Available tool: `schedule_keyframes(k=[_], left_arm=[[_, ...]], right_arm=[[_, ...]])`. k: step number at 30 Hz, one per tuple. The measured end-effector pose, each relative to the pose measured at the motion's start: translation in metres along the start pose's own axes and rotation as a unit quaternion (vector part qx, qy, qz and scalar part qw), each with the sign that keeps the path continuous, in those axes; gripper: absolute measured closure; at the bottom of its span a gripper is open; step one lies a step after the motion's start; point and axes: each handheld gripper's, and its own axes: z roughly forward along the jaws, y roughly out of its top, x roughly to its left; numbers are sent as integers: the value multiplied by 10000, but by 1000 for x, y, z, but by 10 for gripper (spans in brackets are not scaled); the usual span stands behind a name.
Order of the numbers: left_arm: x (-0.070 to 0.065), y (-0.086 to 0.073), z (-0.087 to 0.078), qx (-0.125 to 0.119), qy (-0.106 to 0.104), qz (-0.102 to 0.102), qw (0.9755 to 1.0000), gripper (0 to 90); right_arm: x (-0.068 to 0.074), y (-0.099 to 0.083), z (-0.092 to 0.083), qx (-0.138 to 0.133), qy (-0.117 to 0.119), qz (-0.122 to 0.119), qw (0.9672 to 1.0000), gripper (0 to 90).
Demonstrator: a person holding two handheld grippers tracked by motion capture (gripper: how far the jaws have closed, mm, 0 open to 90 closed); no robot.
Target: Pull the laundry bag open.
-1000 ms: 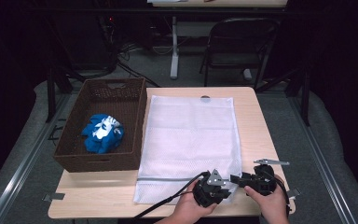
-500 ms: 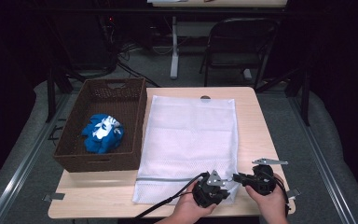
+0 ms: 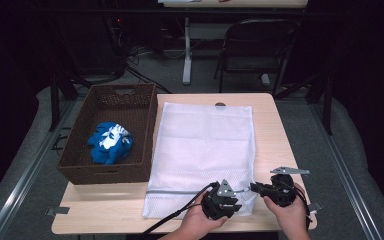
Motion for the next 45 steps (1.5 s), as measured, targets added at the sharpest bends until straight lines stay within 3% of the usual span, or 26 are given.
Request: schedule_keyframes(k=[10, 12, 28, 45], left_arm=[[13, 3, -8, -57, 150, -97, 9998, 673], [14, 3, -8, -71, 280, -124, 9995, 663], [31, 6, -7, -234, 479, -305, 9981, 619], [37, 8, -3, -379, 615, -247, 9971, 599]], right_arm=[[8, 10, -3, -28, 23, -192, 9998, 843], [9, 13, -3, -76, 52, -207, 9997, 844], [21, 32, -4, -263, 355, -258, 9987, 847], [34, 38, 9, -248, 615, -236, 9975, 847]])
